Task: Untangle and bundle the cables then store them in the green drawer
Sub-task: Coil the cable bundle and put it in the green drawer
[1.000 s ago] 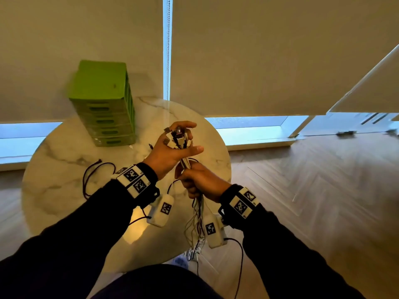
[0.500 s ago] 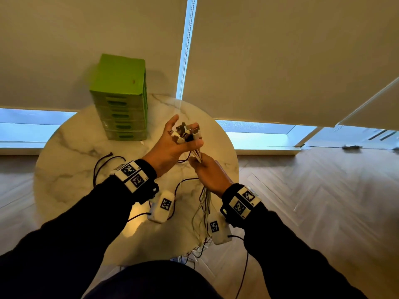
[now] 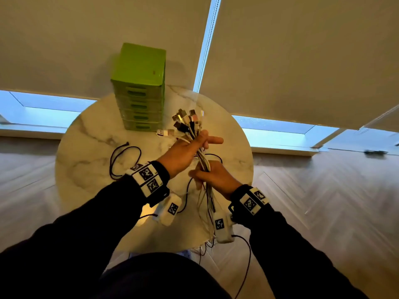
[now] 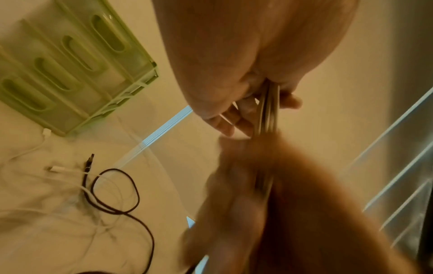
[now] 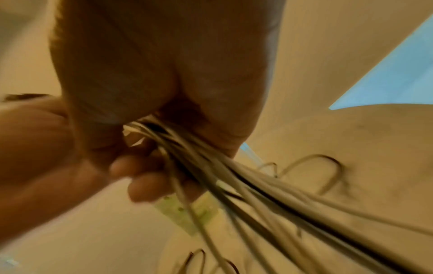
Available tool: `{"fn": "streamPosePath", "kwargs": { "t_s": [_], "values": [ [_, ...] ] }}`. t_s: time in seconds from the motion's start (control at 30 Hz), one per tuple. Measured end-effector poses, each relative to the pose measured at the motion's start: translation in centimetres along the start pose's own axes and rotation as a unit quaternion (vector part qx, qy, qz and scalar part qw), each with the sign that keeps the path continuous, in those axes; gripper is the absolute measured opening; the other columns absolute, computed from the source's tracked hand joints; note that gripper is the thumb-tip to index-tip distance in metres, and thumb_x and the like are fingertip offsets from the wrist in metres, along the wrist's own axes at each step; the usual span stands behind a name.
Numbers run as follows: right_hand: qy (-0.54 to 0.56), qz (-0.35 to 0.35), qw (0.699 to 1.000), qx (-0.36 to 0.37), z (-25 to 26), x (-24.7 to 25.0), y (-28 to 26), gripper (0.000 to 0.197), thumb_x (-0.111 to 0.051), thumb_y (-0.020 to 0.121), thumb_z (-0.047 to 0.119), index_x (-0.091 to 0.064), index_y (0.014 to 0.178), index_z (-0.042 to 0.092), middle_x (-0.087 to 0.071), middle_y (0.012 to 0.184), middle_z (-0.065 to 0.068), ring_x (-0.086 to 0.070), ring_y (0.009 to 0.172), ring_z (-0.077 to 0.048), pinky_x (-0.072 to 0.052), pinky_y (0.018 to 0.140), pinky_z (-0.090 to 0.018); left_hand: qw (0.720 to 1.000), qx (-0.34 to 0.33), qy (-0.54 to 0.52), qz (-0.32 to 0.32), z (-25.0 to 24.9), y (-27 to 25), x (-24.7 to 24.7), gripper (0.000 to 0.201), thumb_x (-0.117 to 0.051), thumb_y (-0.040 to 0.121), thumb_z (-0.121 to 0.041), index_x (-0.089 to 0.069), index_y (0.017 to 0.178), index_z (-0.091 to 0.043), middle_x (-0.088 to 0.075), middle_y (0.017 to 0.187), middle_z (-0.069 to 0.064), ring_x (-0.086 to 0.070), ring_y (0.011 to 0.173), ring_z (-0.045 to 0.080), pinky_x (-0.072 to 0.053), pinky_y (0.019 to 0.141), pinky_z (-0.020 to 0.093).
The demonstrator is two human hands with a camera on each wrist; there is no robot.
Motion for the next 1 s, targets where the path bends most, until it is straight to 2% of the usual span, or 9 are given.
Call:
{"fn": "streamPosePath", "kwargs": {
  "t_s": [0.1,0.17,0.23,0.33,0.47,0.57,0.77,0.83,1.0],
  "values": [
    [0.015,0.135,0.984,-0.116,-4.7,-1.8,-1.3,0.017,-0.075,0.085,0.014,-0.071,0.075,0.0,-0.071,0.08,-0.024,-0.067,0.083,-0.034,-0.053,0.095,-0.049,0.984,0.045,-0.171,-0.001,-1.0,0.9,1.1,0.043,-0.042,0.1,-0.049,-0.047,0.077,-0.013,-0.07,0.074,0.005,-0.073,0.079,0.03,-0.058,0.081,0.041],
    [-0.066,0.241,0.95,-0.185,-7.6,-2.4,-2.0,0.033,-0.079,0.082,0.023,-0.068,0.085,-0.008,-0.07,0.088,-0.027,-0.067,0.084,-0.032,-0.053,0.094,-0.046,0.979,0.07,-0.192,0.009,-1.4,1.4,2.7,0.043,-0.039,0.104,-0.047,-0.046,0.075,-0.016,-0.048,0.055,-0.001,-0.059,0.053,0.021,-0.055,0.066,0.038],
    [-0.185,0.28,0.916,-0.219,-9.4,-1.5,-2.4,0.035,-0.077,0.085,0.034,-0.064,0.068,0.006,-0.066,0.072,-0.01,-0.061,0.073,-0.022,-0.051,0.084,-0.04,0.976,0.097,-0.191,0.032,-1.4,1.4,4.5,0.04,-0.04,0.105,-0.045,-0.046,0.076,-0.018,-0.033,0.051,-0.005,-0.04,0.046,0.014,-0.051,0.063,0.036],
    [-0.31,0.14,0.909,-0.24,-10.4,1.8,-1.0,0.038,-0.062,0.095,0.044,-0.064,0.072,0.013,-0.064,0.073,-0.005,-0.061,0.072,-0.021,-0.046,0.072,-0.029,0.973,0.128,-0.189,0.039,-1.2,1.0,5.9,0.035,-0.044,0.105,-0.04,-0.047,0.078,-0.018,-0.026,0.055,-0.006,-0.032,0.049,0.012,-0.052,0.067,0.034],
    [-0.387,-0.06,0.897,-0.203,-10.2,4.8,1.0,0.04,-0.048,0.093,0.048,-0.069,0.109,0.018,-0.069,0.112,-0.015,-0.065,0.104,-0.037,-0.052,0.085,-0.038,0.964,0.087,-0.249,-0.024,-0.9,0.8,6.4,0.027,-0.057,0.1,-0.031,-0.046,0.077,-0.023,-0.031,0.06,-0.007,-0.037,0.055,0.012,-0.052,0.075,0.033],
    [-0.376,-0.099,0.903,-0.183,-9.0,3.5,1.2,0.038,-0.048,0.091,0.047,-0.067,0.109,0.02,-0.069,0.109,-0.015,-0.066,0.102,-0.039,-0.053,0.084,-0.04,0.949,0.008,-0.297,-0.106,-1.0,0.8,7.2,0.02,-0.062,0.095,-0.021,-0.047,0.081,-0.024,-0.036,0.07,-0.007,-0.038,0.06,0.011,-0.05,0.071,0.03],
    [-0.455,0.061,0.883,-0.099,-9.1,-5.8,0.8,0.044,-0.04,0.099,0.05,-0.061,0.116,0.015,-0.067,0.112,-0.015,-0.064,0.103,-0.037,-0.051,0.084,-0.041,0.934,-0.002,-0.185,-0.307,1.2,2.0,8.5,0.033,-0.048,0.105,-0.041,-0.053,0.114,-0.009,-0.048,0.1,0.012,-0.045,0.074,0.024,-0.047,0.053,0.027],
    [-0.49,0.106,0.861,-0.079,-9.5,-7.6,0.9,0.045,-0.041,0.099,0.051,-0.062,0.114,0.014,-0.067,0.112,-0.016,-0.064,0.104,-0.037,-0.049,0.082,-0.041,0.932,0.02,-0.157,-0.325,2.6,2.0,8.4,0.039,-0.044,0.106,-0.045,-0.054,0.119,-0.01,-0.044,0.085,0.007,-0.043,0.067,0.017,-0.047,0.052,0.026],
    [-0.43,0.275,0.853,-0.105,-10.0,-5.5,2.2,0.071,-0.057,0.082,0.076,-0.056,0.128,0.021,-0.063,0.123,-0.009,-0.06,0.109,-0.031,-0.05,0.091,-0.04,0.927,0.067,-0.17,-0.327,4.8,1.7,9.1,0.032,-0.042,0.107,-0.044,-0.039,0.085,-0.022,-0.027,0.068,-0.006,-0.029,0.05,0.006,-0.033,0.045,0.023]
  ]
}}
Point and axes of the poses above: each hand's wrist, its own y-axis towards the middle knuckle, its own x-axis out of the back of the hand, z = x × y, the point moved 3 cm from there along y, towards the middle knuckle
